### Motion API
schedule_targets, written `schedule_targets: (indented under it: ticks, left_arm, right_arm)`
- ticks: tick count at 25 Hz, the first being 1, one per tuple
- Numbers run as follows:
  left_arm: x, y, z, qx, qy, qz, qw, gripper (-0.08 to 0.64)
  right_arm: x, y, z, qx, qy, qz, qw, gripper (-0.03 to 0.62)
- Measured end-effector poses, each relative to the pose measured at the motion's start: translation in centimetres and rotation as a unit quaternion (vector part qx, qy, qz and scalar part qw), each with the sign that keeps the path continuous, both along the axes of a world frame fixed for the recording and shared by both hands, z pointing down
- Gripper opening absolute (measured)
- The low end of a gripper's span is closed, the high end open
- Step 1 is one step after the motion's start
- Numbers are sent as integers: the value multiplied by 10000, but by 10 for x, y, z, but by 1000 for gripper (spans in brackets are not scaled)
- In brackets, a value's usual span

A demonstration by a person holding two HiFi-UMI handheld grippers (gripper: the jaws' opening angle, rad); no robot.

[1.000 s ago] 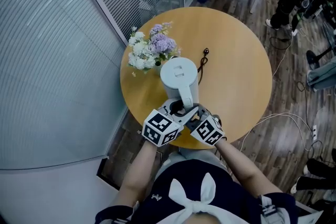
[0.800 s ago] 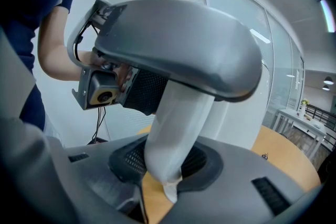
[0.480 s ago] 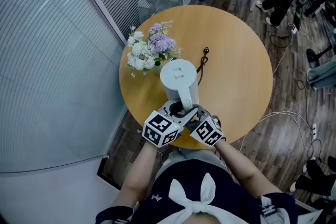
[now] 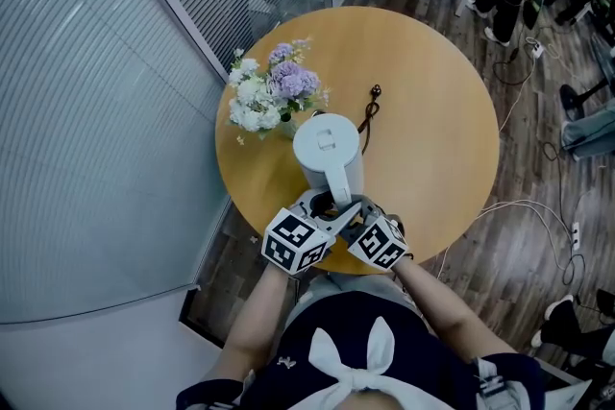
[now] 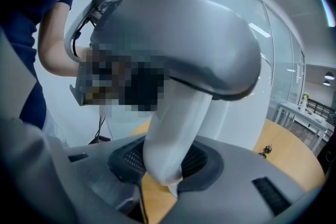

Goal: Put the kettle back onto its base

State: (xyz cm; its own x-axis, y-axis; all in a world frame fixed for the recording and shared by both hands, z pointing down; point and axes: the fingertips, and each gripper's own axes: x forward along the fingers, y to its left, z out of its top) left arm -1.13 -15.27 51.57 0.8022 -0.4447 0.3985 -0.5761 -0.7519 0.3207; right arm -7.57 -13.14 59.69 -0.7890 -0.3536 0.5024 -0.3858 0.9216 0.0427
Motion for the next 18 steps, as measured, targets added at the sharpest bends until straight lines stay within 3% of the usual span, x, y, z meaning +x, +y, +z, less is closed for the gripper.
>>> schedule_targets:
  ticks: [18]
  left_arm:
    - [1,9,8,35,-82,102,9999,169]
  right_arm:
    - [-1,4,10,75,122,60,9999,129]
